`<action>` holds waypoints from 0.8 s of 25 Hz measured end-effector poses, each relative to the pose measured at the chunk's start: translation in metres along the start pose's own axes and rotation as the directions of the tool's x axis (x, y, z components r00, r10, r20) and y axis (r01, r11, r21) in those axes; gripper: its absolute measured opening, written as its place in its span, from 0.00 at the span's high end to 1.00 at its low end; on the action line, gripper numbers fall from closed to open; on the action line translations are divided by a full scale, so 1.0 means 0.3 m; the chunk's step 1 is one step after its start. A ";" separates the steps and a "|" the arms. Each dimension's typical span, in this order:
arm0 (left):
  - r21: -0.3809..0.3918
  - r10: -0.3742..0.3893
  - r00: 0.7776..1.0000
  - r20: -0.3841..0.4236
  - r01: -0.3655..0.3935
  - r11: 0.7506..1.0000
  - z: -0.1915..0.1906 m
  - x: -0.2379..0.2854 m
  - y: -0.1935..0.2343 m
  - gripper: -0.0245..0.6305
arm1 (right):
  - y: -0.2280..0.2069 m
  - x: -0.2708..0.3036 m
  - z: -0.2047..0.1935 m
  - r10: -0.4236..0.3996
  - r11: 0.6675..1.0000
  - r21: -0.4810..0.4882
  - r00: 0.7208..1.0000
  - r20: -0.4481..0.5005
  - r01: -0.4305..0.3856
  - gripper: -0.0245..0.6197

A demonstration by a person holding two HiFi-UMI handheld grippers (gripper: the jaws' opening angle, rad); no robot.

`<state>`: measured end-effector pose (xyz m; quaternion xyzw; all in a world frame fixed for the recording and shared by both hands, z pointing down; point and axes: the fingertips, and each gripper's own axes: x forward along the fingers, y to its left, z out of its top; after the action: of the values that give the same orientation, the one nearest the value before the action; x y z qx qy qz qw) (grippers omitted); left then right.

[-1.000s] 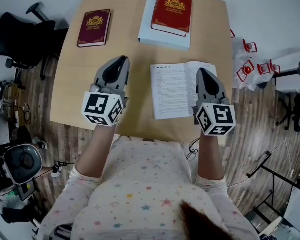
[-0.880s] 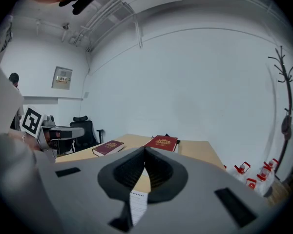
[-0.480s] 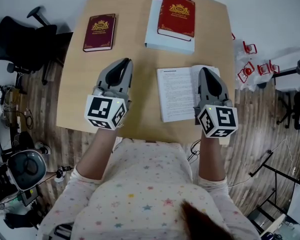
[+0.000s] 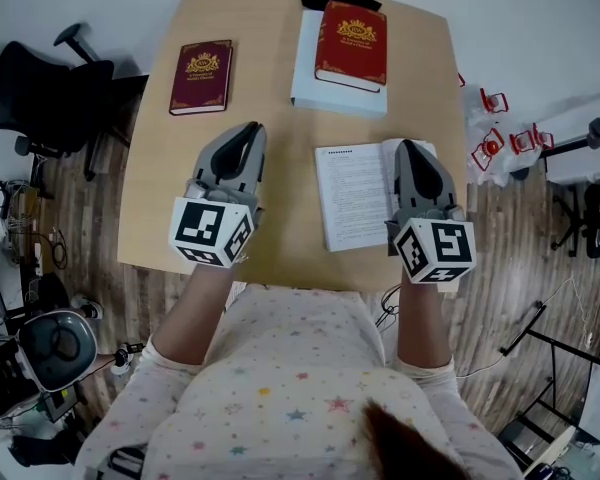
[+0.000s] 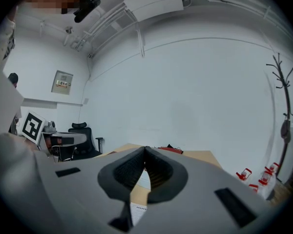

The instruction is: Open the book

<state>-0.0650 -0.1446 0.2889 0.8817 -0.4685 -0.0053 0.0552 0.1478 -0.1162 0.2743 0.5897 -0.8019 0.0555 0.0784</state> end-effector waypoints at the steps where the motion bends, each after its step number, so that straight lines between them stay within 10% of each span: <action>1: 0.001 0.002 1.000 0.003 -0.002 1.000 0.007 -0.002 0.000 0.92 | 0.004 -0.002 0.009 0.003 1.000 -0.003 1.000 0.005 -0.003 0.96; 20: 0.011 0.021 0.999 0.029 -0.021 1.000 0.059 -0.027 -0.007 0.92 | 0.037 -0.024 0.075 0.023 1.000 -0.020 0.999 0.042 -0.023 0.96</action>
<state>-0.0689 -0.1384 0.2706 0.8768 -0.4786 -0.0149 0.0435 0.1379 -0.1102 0.2508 0.5807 -0.8106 0.0363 0.0665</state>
